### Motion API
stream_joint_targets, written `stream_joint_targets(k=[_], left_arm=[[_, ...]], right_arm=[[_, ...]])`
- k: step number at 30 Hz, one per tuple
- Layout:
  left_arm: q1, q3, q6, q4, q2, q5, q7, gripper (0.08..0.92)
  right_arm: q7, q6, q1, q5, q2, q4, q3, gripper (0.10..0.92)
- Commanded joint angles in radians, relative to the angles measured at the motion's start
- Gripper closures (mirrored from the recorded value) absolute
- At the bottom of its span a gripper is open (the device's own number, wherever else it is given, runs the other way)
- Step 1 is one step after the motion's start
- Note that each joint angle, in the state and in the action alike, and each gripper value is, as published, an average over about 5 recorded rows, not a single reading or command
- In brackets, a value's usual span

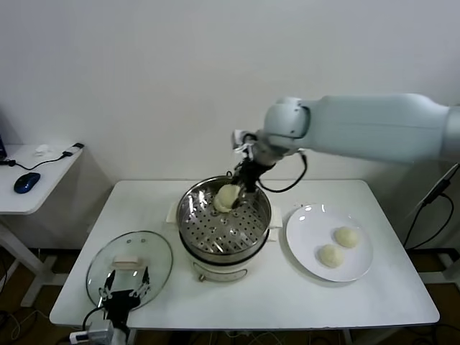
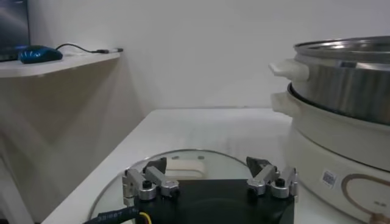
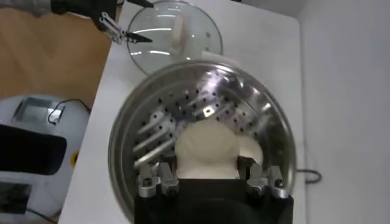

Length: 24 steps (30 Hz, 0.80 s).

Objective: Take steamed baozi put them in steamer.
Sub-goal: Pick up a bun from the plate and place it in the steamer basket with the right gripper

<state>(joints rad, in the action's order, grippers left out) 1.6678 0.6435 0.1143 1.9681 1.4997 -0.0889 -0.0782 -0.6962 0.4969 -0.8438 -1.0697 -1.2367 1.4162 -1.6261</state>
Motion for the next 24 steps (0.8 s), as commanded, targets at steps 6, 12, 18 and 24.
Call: stream_joint_targets(k=[6,12,18,24], left_arm=[[-0.004,-0.002,-0.001,-0.01,0.0,-0.001,0.0,0.177],[-0.01,-0.003,-0.005,-0.021,0.001,-0.002,-0.002,0.177],[-0.013,-0.004,-0.006,-0.024,0.003,-0.002,-0.002,0.177],[-0.013,-0.005,-0.011,-0.029,0.004,-0.002,-0.004,0.177]], right_arm=[[0.1,0.072,0.264,0.051,-0.217,-0.252,0.047,0.381],[0.094,0.058,0.298,0.076,-0.238,-0.316,0.061,0.381],[0.075,0.037,0.297,0.087,-0.242,-0.334,0.065,0.367],[0.004,-0.044,0.247,0.098,-0.196,-0.282,0.076,0.238]])
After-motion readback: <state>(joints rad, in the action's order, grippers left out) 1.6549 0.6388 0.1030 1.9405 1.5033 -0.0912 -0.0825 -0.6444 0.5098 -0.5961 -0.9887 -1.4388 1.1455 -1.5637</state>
